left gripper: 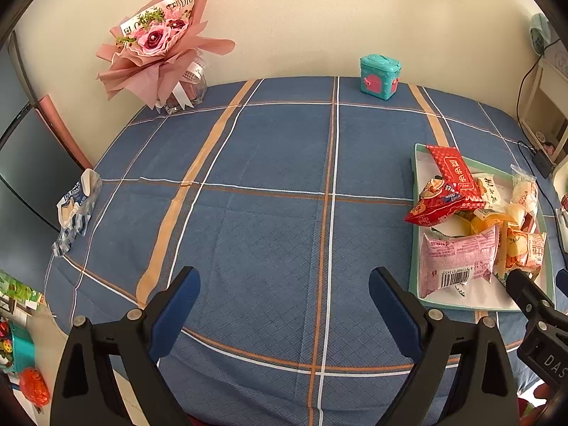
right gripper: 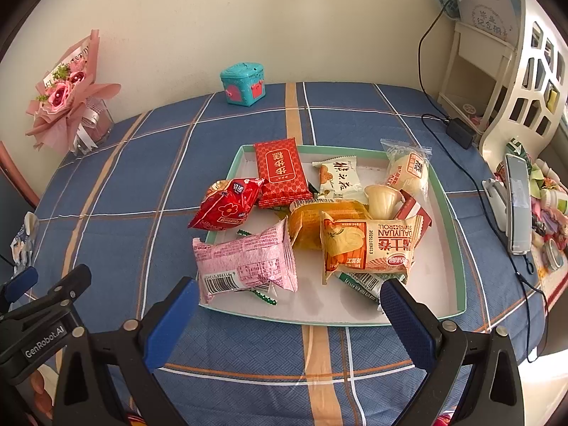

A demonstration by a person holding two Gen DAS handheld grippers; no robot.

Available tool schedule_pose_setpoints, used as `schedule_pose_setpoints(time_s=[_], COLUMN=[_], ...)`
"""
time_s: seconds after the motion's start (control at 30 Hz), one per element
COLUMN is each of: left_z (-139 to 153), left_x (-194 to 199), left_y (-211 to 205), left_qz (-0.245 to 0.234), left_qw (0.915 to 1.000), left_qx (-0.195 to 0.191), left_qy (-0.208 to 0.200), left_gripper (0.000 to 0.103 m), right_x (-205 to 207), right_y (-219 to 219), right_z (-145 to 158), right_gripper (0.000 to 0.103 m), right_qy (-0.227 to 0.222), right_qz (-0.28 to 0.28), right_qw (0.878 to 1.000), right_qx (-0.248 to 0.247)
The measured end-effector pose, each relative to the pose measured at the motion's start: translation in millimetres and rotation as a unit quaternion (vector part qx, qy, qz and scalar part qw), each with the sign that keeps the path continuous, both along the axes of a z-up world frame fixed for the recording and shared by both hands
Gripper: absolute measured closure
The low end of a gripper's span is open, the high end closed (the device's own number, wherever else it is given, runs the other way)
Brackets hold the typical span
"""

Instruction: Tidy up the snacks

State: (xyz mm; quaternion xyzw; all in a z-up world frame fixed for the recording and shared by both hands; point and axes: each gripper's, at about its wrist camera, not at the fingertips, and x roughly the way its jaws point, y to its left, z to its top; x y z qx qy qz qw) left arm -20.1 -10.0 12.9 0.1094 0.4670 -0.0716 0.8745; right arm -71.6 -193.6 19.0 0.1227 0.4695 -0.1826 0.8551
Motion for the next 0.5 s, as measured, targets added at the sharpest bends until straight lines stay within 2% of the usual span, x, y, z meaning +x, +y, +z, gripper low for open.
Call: schedule_pose_setpoints(time_s=[0.2, 0.43, 0.5], left_z=[6.8, 12.0, 13.6], left_x=[-2.2, -4.9, -4.9], left_y=[0.5, -4.4, -3.5], left_qz=[-0.019, -0.022, -0.023], left_qw=[0.9986, 0.9988, 0.9985], left_qx=[-0.05, -0.037, -0.038], left_qy=[-0.004, -0.025, -0.032], left_gripper=[0.007, 0.007, 0.007], right_x=[-2.1, -4.4, -3.7], right_y=[-3.6, -1.8, 0.0], right_z=[5.3, 16.5, 19.5], right_gripper=[0.0, 0.0, 0.0], right_qy=[-0.02, -0.046, -0.038], right_qz=[-0.004, 0.004, 0.017], right_qw=[1.0, 0.999, 0.999], right_qx=[0.017, 0.029, 0.034])
